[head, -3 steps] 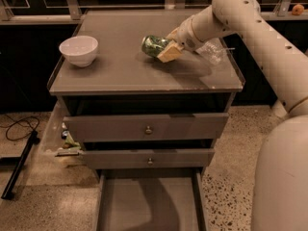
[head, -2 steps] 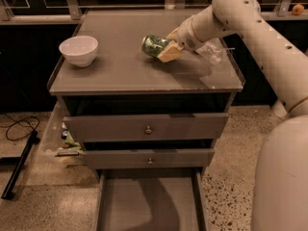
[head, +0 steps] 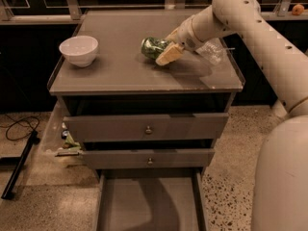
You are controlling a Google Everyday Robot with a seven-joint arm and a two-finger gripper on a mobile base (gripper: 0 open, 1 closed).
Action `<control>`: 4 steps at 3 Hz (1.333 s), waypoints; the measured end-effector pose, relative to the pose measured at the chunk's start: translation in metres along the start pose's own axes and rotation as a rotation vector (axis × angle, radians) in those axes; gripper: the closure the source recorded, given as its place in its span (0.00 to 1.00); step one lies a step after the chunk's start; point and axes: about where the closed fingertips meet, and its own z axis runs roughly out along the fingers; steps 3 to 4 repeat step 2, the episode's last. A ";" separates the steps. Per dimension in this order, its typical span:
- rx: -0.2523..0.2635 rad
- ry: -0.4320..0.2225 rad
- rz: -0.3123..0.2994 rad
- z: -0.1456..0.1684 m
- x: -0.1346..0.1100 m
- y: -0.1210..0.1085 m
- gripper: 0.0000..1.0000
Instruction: Pick green can from bottom drawer and place on counter
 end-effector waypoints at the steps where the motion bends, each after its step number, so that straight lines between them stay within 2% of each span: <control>1: 0.000 0.000 0.000 0.000 0.000 0.000 0.00; 4: 0.000 0.000 0.000 0.000 0.000 0.000 0.00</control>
Offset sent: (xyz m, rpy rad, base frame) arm 0.0000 0.0000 0.0000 0.0000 0.0000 0.0000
